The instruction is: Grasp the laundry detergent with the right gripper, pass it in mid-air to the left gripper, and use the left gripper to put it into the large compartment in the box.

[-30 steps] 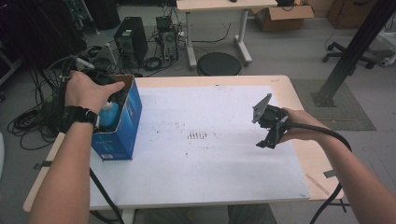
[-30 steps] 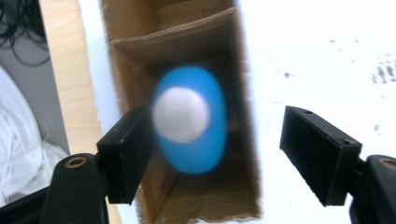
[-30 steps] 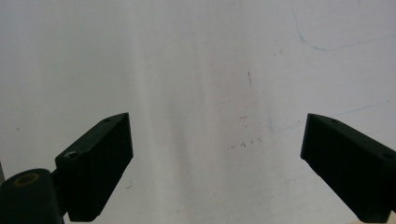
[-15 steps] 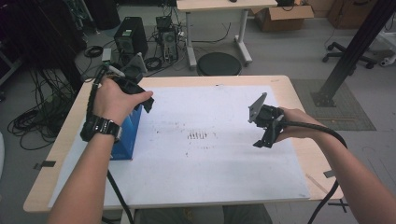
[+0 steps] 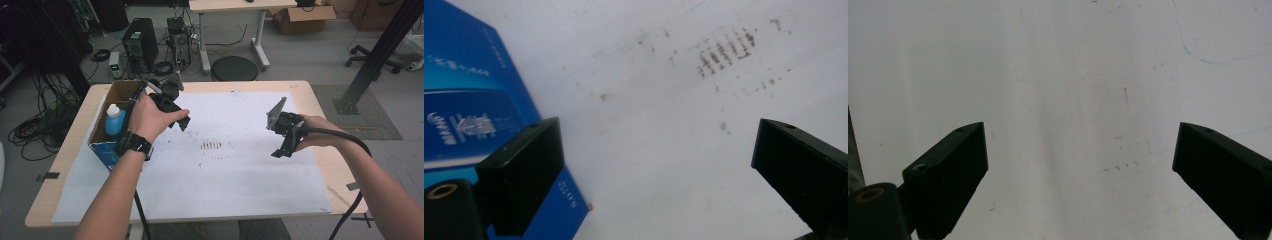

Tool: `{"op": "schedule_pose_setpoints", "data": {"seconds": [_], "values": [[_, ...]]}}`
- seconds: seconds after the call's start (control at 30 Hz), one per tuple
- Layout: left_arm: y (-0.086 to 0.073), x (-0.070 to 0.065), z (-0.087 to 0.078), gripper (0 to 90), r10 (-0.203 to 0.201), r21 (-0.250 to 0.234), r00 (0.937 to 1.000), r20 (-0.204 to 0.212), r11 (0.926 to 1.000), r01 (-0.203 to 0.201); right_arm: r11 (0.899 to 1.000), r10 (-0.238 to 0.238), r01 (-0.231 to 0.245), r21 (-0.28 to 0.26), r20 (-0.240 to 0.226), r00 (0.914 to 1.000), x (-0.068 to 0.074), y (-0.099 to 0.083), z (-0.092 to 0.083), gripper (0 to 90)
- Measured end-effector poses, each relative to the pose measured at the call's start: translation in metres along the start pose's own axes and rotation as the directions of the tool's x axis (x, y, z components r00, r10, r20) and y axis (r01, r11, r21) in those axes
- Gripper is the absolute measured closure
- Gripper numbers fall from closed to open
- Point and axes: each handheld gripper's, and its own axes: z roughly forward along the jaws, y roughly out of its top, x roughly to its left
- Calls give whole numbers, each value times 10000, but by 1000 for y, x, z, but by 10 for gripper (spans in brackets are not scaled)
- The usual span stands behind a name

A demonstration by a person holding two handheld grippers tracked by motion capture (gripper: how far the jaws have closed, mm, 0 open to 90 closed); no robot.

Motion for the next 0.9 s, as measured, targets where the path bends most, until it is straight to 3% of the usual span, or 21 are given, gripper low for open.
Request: {"op": "schedule_pose_setpoints", "data": {"seconds": [0.6,0.9], "values": [[-1,-6,7,50,383,66,9978,547,9992,-387,9999,162,-162,-6,58,9999,0,-6,-3,73],[-3,-7,7,49,458,105,9976,517,9989,-464,9999,120,-120,-16,68,9999,2,-4,-4,73]]}}
